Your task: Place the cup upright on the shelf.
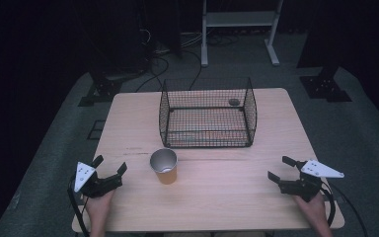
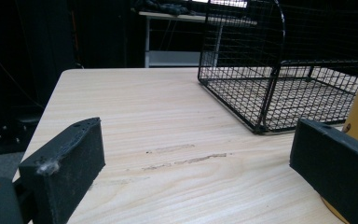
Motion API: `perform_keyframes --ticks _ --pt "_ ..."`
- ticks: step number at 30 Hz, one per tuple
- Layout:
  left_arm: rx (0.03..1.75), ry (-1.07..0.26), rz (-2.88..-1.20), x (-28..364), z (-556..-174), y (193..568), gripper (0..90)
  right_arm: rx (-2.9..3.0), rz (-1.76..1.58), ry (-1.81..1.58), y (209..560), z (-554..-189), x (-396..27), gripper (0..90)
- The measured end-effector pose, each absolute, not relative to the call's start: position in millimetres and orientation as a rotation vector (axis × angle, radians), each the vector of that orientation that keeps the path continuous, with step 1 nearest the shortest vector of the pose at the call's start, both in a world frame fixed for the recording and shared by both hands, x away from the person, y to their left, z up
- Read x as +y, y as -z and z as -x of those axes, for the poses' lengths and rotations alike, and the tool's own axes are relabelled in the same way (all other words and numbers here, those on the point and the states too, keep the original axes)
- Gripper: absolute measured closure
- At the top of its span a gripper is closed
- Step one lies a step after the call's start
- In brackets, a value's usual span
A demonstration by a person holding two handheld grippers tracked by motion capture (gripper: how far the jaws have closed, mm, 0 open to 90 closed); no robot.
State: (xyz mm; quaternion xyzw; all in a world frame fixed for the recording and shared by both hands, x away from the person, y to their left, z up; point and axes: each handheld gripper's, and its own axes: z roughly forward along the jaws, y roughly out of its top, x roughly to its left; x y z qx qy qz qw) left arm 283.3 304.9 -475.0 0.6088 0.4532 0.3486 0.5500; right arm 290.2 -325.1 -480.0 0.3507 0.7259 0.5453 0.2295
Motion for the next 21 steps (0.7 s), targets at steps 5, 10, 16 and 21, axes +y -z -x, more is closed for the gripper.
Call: perform_keyframes --ticks 5,10,16,21 --pt "1.067 -0.819 -1.45 303 -283 475 2.4 1.999 -0.962 -1.494 480 -290 -324 13.1" --pt "1.052 -0.818 -1.461 300 -281 474 2.3 2.003 -0.955 -1.482 480 -290 -324 13.1" --pt "1.027 -0.806 -1.476 291 -278 473 2.3 2.008 -0.957 -1.482 480 -290 -323 13.1" --pt "0.993 -0.797 -1.513 281 -271 473 2.2 2.013 -0.949 -1.475 480 -290 -322 13.1"
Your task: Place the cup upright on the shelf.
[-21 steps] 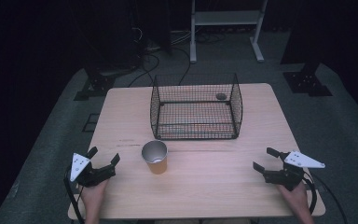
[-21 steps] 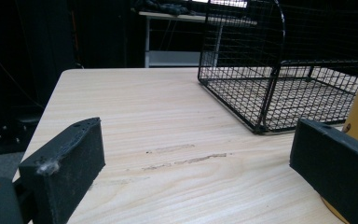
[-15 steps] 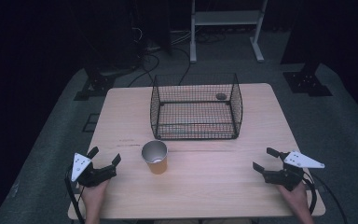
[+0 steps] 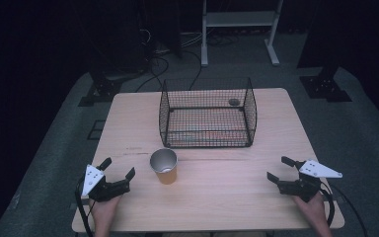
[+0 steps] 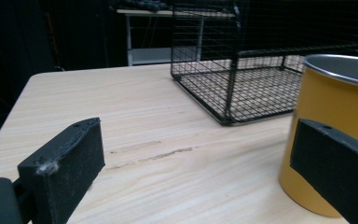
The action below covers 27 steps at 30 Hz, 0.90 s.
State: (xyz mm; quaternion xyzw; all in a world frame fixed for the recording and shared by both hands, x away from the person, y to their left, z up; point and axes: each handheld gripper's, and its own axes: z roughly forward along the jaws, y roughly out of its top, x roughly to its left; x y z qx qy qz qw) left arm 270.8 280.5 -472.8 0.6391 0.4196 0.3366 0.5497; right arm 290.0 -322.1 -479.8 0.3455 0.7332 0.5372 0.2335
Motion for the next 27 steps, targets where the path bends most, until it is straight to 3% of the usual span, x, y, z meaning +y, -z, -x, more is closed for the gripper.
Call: perform_keyframes --ticks 27 --pt "0.846 -0.685 -1.609 237 -257 473 2.2 2.019 -0.942 -1.466 480 -290 -321 13.1"
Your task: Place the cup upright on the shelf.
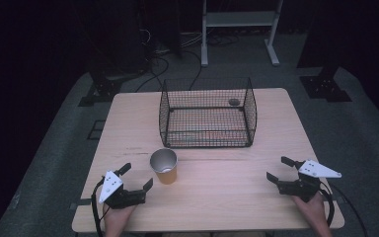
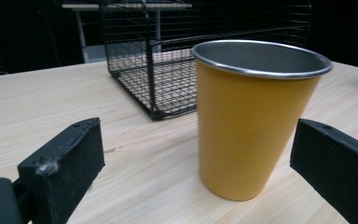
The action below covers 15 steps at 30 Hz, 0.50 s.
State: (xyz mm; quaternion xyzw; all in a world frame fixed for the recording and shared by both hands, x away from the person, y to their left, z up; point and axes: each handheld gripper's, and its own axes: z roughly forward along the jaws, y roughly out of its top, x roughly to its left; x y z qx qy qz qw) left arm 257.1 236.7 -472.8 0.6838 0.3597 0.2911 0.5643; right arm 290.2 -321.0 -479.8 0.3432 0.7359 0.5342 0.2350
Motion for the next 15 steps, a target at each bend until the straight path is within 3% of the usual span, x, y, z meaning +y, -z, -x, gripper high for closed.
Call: perform_keyframes --ticks 15 --pt "0.765 -0.631 -1.639 218 -257 472 0.0 2.02 -0.94 -1.463 480 -290 -321 13.1"
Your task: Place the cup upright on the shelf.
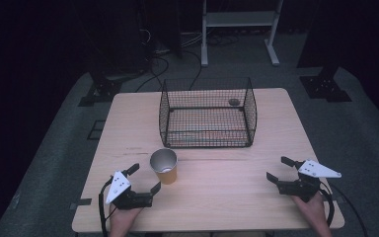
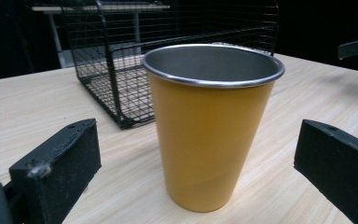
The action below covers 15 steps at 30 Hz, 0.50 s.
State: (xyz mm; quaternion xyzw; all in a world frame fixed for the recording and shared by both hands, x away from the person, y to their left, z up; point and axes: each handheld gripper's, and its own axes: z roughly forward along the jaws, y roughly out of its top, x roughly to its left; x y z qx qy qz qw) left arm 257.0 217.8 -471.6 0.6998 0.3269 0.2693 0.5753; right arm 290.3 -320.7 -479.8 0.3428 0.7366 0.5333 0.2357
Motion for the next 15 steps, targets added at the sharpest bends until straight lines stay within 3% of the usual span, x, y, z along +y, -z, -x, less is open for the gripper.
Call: perform_keyframes --ticks 15 --pt "0.732 -0.602 -1.664 197 -267 471 0.0 2.023 -0.939 -1.462 480 -291 -320 13.1"
